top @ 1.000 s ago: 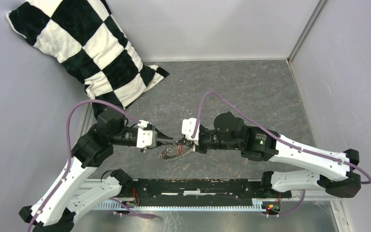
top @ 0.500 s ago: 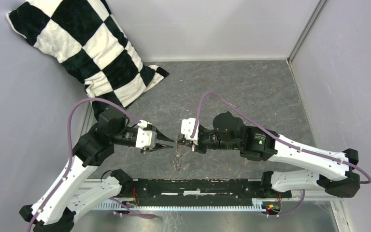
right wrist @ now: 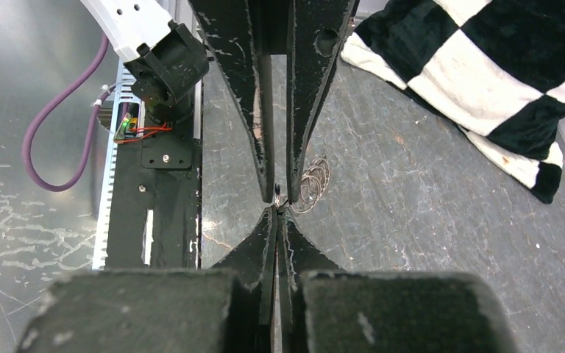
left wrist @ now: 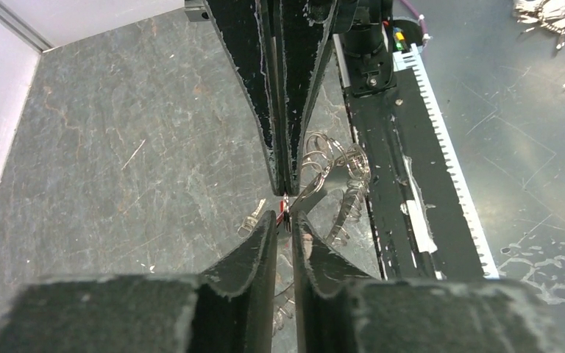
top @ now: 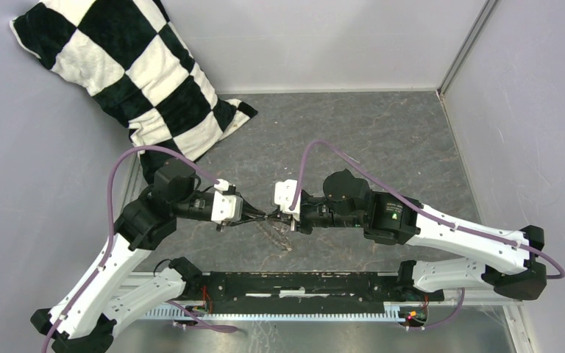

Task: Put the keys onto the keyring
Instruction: Adjust the keyring.

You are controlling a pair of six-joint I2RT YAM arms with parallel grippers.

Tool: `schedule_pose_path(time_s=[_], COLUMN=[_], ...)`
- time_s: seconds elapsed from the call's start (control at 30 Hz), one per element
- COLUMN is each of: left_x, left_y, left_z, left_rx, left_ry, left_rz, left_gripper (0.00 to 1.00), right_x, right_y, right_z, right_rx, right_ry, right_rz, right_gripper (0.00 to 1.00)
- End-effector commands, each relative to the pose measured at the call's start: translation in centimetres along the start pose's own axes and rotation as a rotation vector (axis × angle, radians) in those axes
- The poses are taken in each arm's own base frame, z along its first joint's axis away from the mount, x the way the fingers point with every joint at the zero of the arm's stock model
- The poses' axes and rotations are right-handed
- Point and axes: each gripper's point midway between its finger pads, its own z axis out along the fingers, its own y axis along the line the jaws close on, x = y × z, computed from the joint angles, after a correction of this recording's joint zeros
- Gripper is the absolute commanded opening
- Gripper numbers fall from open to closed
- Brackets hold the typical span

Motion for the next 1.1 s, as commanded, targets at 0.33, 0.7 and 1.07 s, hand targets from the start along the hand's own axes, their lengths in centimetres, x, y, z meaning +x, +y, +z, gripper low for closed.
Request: schedule_pose_path(time_s=[0.33,0.7,1.07], left_x=[-1.4,-11.3,-16.3], left_y=[0.2,-3.1,-3.6], left_z=[-0.2,-1.9,-3.4], left_rx=[-0.025,0.192,0.227], left_ry=[-0.053,-0.408,-0.513], left_rz=[0.020,0.182,0.245], left_gripper=[0.02,0.02,0.02], right_x=[-4.7,-3.4,-1.2], right_y=[-1.3,-5.6,-5.9], right_z=[-1.1,-7.9,-9.2], right_rx=[0.064,0.414,0.486], right_ry=[-0.145,-0.280,-0.302], right_rz=[0.013,0.027,0.083], right_gripper=[0.29,0.39,0.40])
